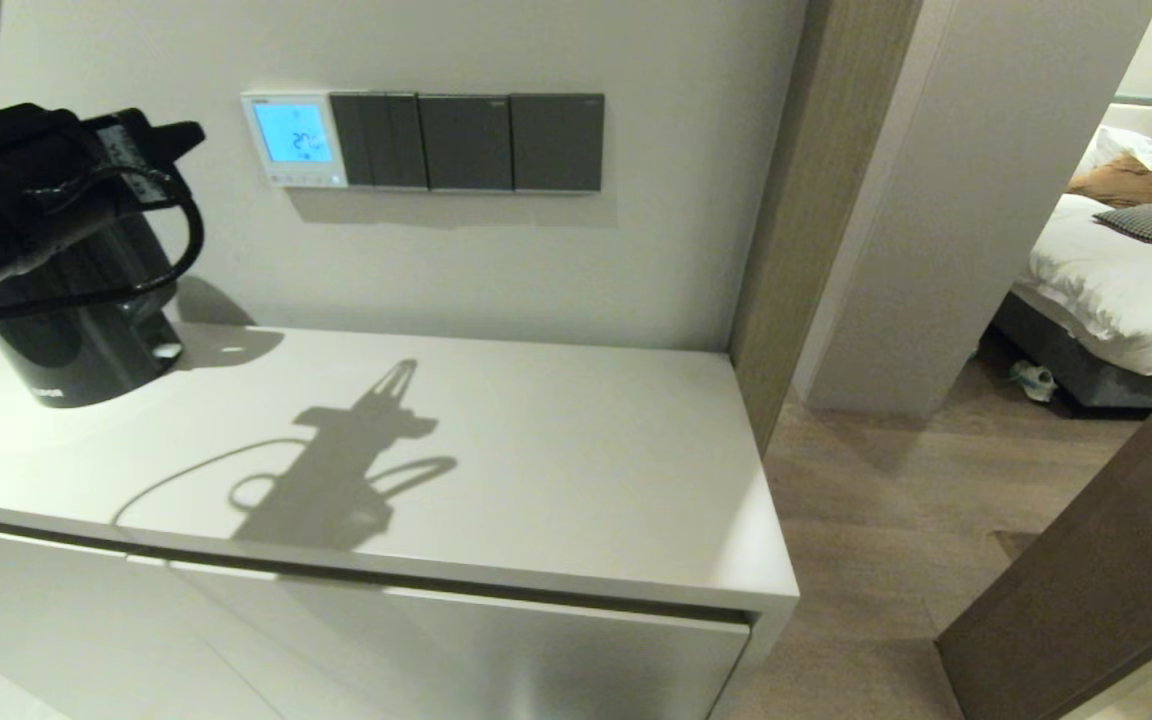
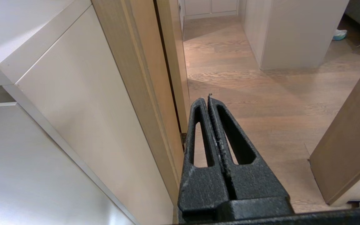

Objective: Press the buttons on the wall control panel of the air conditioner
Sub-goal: Turn off the central air conditioner

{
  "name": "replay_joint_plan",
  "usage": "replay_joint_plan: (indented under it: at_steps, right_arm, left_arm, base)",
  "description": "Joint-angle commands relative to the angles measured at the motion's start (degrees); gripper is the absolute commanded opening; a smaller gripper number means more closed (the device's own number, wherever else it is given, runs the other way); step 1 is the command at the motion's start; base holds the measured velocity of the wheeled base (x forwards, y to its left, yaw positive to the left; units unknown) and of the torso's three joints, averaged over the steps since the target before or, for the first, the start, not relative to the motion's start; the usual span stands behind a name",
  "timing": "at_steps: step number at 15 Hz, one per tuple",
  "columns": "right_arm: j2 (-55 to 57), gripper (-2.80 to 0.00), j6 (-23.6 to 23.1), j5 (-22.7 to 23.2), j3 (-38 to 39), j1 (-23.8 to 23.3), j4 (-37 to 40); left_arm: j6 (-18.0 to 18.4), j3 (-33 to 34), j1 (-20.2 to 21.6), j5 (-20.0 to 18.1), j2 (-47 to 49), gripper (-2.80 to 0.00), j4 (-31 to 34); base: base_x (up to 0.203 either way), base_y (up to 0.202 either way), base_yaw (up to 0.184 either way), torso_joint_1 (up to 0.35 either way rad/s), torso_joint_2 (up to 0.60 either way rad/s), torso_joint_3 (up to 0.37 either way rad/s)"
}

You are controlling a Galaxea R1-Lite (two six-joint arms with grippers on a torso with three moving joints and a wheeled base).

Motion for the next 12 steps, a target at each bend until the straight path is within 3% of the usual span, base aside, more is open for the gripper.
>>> replay_joint_plan:
  at_steps: [1,5,12]
  right_arm:
    - [0.08,-2.8,0.02,0.05,0.09,0.02,0.0]
    - [0.08,-2.8,0.02,0.01,0.09,0.02,0.0]
    - [0.08,-2.8,0.02,0.01,0.09,0.02,0.0]
  left_arm:
    - [1.0,7.18,0.51,-0.09,-11.18,-2.8,0.02]
    - [3.02,18.65,0.84,-0.11,-25.64,-2.8,1.38]
    - [3.37,33.54,1.18,0.26,-49.31,-2.8,11.8]
  base:
    - [0.0,0.0,0.0,0.0,0.0,0.0]
    - [0.0,0.0,0.0,0.0,0.0,0.0]
    - [0.0,0.0,0.0,0.0,0.0,0.0]
